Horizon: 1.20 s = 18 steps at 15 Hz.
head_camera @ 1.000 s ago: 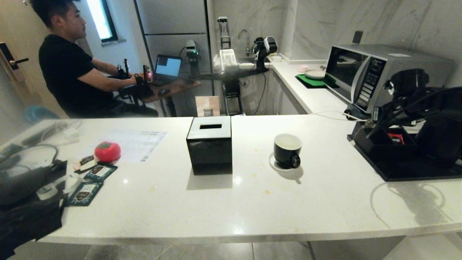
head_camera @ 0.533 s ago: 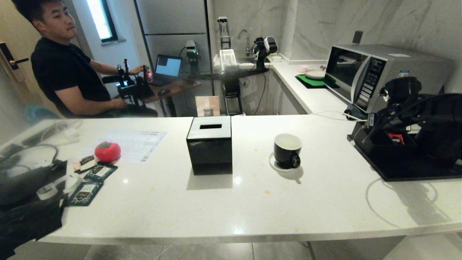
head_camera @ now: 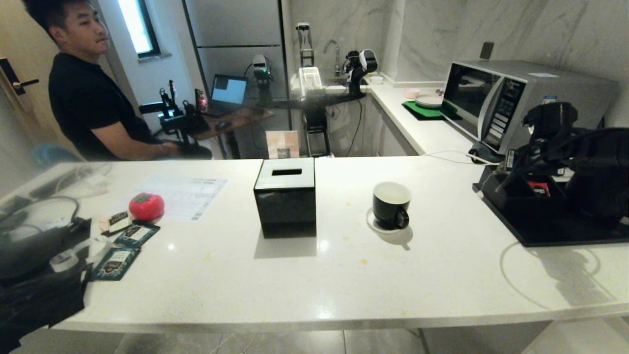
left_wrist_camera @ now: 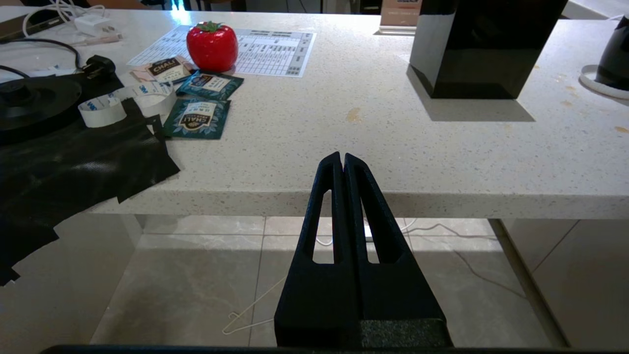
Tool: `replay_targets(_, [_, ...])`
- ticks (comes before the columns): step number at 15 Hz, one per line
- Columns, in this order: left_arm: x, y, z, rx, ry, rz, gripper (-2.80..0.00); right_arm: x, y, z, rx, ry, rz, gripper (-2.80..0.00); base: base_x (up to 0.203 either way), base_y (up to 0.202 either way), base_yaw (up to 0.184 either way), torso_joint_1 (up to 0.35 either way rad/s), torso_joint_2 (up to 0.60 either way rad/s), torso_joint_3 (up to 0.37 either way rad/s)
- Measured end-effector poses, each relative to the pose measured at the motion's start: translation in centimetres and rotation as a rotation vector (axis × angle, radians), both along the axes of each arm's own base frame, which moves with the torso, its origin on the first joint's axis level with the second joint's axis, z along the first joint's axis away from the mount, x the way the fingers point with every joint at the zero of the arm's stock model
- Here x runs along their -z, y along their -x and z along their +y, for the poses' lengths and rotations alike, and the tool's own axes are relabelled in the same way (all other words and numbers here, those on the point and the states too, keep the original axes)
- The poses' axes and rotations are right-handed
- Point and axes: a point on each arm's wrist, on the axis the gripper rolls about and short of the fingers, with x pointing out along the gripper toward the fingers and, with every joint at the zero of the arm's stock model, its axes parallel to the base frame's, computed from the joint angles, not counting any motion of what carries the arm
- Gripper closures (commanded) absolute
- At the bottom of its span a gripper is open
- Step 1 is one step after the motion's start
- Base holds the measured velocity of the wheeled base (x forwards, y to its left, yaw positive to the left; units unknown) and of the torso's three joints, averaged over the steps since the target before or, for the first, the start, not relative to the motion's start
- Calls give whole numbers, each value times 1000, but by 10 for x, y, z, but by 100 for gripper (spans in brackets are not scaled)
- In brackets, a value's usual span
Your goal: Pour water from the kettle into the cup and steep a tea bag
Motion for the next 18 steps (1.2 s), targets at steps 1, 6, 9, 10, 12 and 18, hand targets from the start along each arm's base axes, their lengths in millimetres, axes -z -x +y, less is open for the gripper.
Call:
replay_targets(1, [0,0,0,0,0,0,0,-2,-1,0,8,-8,-26,-280,0,0,0,0,0,0])
replay_targets(6, [0,0,0,0,1,0,0,-3,-4,3,19,-35,-75,-280,0,0,0,0,0,0])
replay_targets(9, [0,0,0,0,0,0,0,0,-5,5,40,-74,-90,-280,0,0,0,0,0,0])
replay_targets(10, [0,0,0,0,0,0,0,1,-6,5,45,-82,-94,-280,0,0,0,0,0,0])
replay_targets(12, [0,0,0,0,0,0,0,4,-8,6,50,-85,-98,-280,0,0,0,0,0,0])
replay_targets(18, [0,0,0,0,0,0,0,13,-15,8,49,-80,-115,-280,0,0,0,0,0,0])
